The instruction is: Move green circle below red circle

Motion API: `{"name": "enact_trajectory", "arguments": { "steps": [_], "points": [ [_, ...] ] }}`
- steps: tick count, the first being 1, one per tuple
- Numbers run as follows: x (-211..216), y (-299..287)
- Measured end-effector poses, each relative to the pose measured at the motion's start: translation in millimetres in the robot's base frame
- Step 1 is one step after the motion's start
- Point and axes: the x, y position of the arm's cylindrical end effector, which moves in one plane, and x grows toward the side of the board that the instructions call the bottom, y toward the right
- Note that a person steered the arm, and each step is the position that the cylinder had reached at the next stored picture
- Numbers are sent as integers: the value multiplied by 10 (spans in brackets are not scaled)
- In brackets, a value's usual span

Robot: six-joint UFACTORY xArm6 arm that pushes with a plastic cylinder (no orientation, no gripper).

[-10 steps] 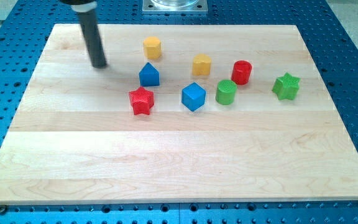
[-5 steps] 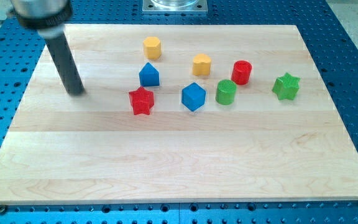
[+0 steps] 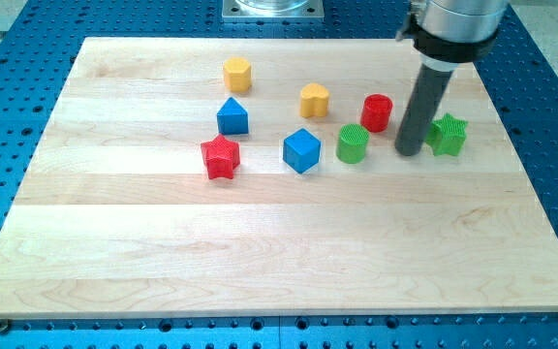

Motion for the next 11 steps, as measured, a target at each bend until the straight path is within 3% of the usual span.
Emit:
{"name": "enact_trajectory", "arguments": {
  "steps": [5,6,8,9,10,11],
  "points": [
    [-319,-900],
    [-171,-1056],
    [253,-106],
    [782,484],
    [1067,-586],
    [1064,-837]
  ]
}}
